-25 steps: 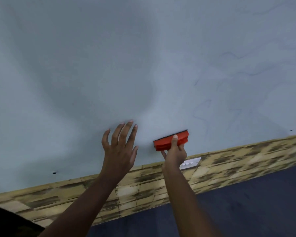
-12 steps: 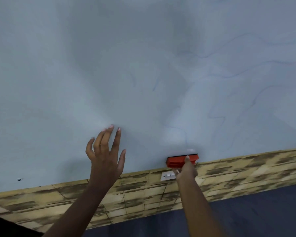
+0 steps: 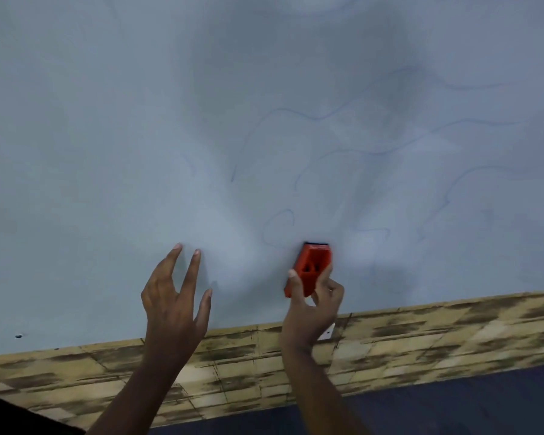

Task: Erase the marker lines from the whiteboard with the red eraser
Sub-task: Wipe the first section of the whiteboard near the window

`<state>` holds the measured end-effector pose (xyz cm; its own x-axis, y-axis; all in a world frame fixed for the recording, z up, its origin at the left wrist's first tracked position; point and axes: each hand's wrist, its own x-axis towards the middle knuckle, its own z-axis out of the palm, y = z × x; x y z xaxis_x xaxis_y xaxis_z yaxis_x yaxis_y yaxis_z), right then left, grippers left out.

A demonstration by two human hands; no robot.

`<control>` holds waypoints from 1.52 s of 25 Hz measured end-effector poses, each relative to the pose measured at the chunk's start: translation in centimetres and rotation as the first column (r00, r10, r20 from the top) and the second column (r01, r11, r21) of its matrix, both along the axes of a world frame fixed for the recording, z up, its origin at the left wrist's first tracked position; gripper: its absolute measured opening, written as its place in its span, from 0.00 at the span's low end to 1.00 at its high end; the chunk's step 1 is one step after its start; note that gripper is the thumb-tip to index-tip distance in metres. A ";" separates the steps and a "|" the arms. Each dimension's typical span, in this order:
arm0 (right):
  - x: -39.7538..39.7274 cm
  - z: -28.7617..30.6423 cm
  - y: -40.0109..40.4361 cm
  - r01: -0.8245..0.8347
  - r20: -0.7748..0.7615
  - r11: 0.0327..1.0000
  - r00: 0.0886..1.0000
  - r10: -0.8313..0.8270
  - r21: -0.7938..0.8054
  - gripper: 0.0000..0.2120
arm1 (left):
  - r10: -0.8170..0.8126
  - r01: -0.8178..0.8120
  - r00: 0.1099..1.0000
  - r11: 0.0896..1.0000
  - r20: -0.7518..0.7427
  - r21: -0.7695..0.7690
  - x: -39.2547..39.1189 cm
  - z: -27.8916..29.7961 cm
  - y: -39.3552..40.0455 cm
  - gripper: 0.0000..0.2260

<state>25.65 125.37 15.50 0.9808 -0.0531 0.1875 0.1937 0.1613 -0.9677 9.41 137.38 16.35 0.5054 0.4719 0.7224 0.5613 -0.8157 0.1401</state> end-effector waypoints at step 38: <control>7.3 7.8 -4.4 0.071 0.155 0.997 0.985 -0.075 0.031 0.34 | -0.009 -0.004 0.996 0.989 0.084 0.150 -2.1 5.9 4.5 0.29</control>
